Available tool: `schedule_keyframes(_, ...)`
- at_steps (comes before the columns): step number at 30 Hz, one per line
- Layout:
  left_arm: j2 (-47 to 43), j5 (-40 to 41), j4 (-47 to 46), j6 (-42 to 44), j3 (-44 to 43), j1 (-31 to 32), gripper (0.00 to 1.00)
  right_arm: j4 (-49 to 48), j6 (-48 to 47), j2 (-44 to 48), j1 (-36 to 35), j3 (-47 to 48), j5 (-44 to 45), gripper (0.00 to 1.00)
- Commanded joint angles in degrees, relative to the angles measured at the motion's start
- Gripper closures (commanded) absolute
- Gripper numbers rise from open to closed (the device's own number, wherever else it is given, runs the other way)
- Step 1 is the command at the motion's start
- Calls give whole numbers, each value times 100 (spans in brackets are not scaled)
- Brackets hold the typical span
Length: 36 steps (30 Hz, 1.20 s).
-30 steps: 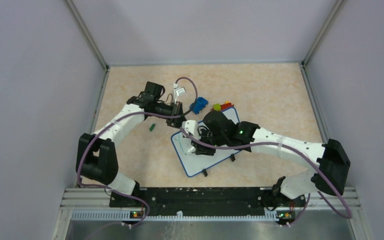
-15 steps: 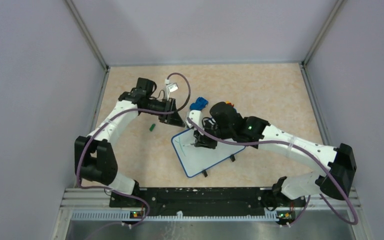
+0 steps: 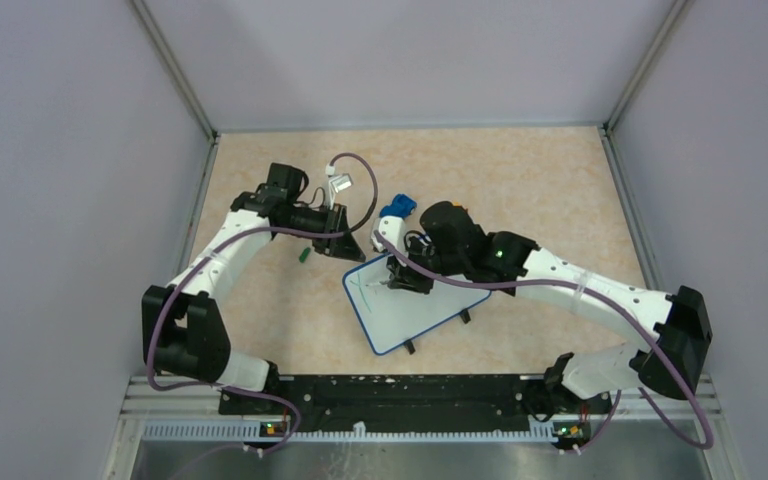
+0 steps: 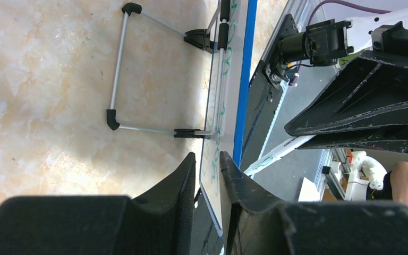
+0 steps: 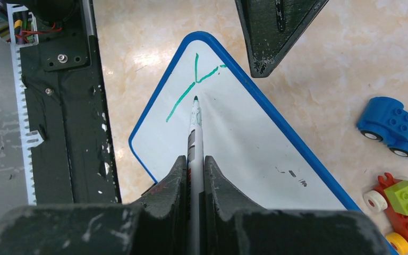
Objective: Write a sentence on the whiteboard
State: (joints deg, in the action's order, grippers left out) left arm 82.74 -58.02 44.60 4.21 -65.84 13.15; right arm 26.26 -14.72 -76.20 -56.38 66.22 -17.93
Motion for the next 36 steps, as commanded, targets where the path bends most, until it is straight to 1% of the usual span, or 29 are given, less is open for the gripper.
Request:
schedule_keyframes(1,-146,-113,-178,47,56,4,73,-95,41,-20,39,146,-106,100)
schedule_keyframes(14,-119,-157,-353,-91,92,4,73,-143,-29,-103,35,21,152,100)
schedule_keyframes(28,-96,-157,-373,-112,86,1,73,-141,-82,-286,-25,35,110,100)
schedule_keyframes(36,-79,-147,-373,-115,77,-2,73,-3,-167,-231,-65,-86,49,100)
